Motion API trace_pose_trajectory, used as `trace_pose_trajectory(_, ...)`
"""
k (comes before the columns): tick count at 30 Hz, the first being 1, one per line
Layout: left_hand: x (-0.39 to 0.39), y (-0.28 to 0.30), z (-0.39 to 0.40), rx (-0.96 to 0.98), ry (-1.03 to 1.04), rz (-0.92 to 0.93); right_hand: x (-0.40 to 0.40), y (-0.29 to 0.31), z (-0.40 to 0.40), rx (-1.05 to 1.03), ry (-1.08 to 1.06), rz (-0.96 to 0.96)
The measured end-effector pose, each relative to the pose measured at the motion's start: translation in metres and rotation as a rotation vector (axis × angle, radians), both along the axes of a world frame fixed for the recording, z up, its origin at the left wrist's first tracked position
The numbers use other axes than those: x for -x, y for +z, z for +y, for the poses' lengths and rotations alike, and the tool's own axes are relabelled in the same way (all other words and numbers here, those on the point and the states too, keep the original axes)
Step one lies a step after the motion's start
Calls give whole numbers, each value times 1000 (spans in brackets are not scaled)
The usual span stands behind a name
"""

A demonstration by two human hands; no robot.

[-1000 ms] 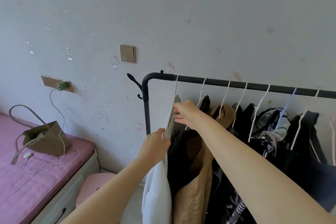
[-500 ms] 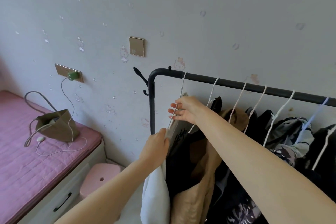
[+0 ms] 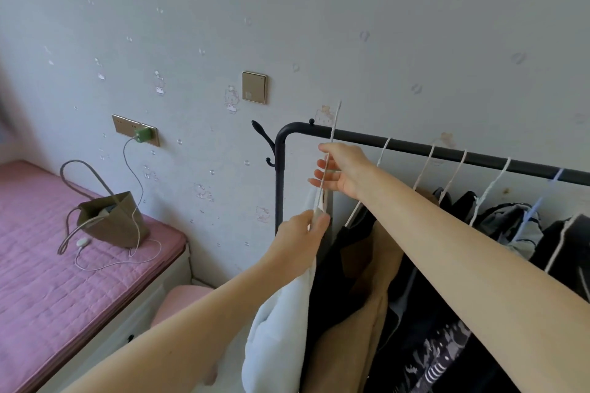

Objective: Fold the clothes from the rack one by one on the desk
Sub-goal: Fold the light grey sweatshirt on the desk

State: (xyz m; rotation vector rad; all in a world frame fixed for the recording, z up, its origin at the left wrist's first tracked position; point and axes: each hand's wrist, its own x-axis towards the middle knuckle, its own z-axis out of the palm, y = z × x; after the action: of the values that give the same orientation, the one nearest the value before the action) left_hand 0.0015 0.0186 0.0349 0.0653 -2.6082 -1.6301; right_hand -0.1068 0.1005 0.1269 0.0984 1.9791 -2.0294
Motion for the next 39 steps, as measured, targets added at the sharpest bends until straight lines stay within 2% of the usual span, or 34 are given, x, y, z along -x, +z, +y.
trace_pose_trajectory(2, -5, -4, -3, -261, -116, -78, -18, 5, 4, -61, -37, 34)
trace_pose_trajectory(4, -8, -9, -4, -362, -167, -128, -35, 9, 9, -146, -71, 67)
trace_pose_trajectory(9, -9, -14, 3, -206, -143, -98, -98, 14, 21, -467, -69, 186)
trace_pose_trajectory(12, -5, -8, 4, -210, -74, -85, -133, 14, 27, -649, -56, 307)
trace_pose_trajectory(14, -7, 3, 4, -140, -3, -64, -155, 11, 36, -719, -72, 384)
trace_pose_trajectory(18, -3, 16, -8, 120, 159, 30, -179, 7, 52, -843, -118, 469)
trace_pose_trajectory(21, -10, 19, -15, 236, 159, 131, -194, 6, 66, -881, -125, 463)
trace_pose_trajectory(25, -27, 26, -16, 156, 18, 146, -202, 7, 80, -945, -124, 489)
trace_pose_trajectory(29, -44, 38, -26, -41, -166, 39, -204, 7, 95, -967, -103, 529)
trace_pose_trajectory(31, -51, 44, -35, -60, -221, 14, -206, 5, 101, -942, -126, 552)
trace_pose_trajectory(34, -59, 55, -47, 80, -214, 37, -208, 2, 105, -929, -155, 597)
trace_pose_trajectory(36, -62, 61, -53, 366, -133, 114, -212, 1, 105, -948, -136, 610)
trace_pose_trajectory(39, -71, 62, -63, 755, 96, 268, -215, -1, 104, -925, -112, 627)
